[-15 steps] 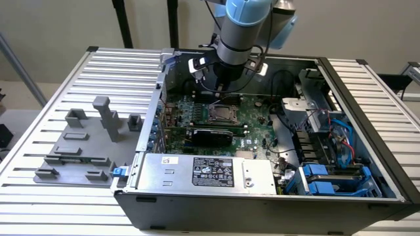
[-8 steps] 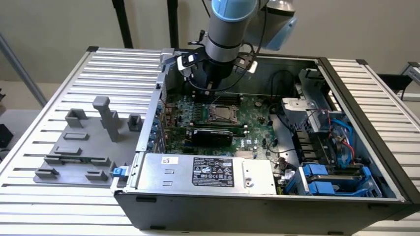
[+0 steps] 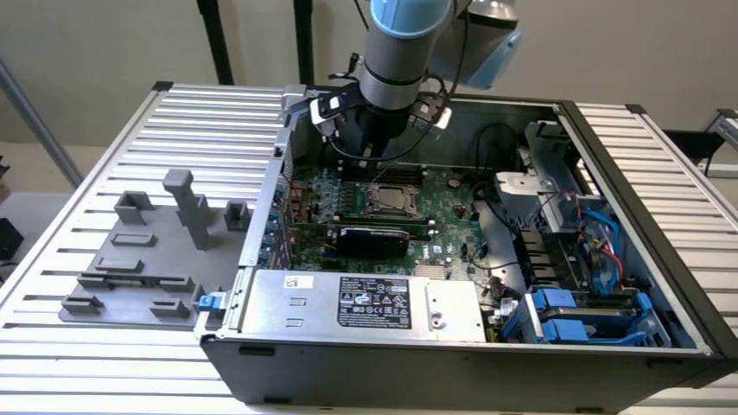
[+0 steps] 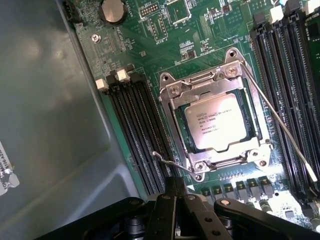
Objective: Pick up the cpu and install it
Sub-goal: 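Install the first cpu locking lever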
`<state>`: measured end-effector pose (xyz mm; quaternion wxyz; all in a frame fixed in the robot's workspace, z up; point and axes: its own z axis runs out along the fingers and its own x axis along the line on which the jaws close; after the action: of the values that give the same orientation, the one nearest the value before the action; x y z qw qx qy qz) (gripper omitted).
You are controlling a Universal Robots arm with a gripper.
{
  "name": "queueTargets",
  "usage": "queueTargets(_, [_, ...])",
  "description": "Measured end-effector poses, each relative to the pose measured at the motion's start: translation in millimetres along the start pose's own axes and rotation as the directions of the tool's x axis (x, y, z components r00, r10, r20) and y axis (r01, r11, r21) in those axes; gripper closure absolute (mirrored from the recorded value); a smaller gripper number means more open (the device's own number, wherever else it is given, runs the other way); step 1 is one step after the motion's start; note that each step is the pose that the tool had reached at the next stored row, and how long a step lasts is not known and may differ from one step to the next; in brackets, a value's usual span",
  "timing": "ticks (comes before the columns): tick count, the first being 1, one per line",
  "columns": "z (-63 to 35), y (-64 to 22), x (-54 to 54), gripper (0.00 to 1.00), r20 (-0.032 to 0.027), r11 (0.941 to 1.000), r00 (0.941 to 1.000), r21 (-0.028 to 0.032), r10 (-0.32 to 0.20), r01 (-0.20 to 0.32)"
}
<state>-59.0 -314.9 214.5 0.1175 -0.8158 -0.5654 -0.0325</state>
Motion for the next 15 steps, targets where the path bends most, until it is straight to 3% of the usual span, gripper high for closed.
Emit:
queueTargets(5, [-0.4, 3.8, -0.4, 0.89, 0.0009, 1.0, 1.0, -0.0004, 0.0, 0.0])
queueTargets(15, [-1.4, 9.9, -1.0, 0.89, 0.0105, 1.0, 0.9999, -0.0042, 0.002, -0.001])
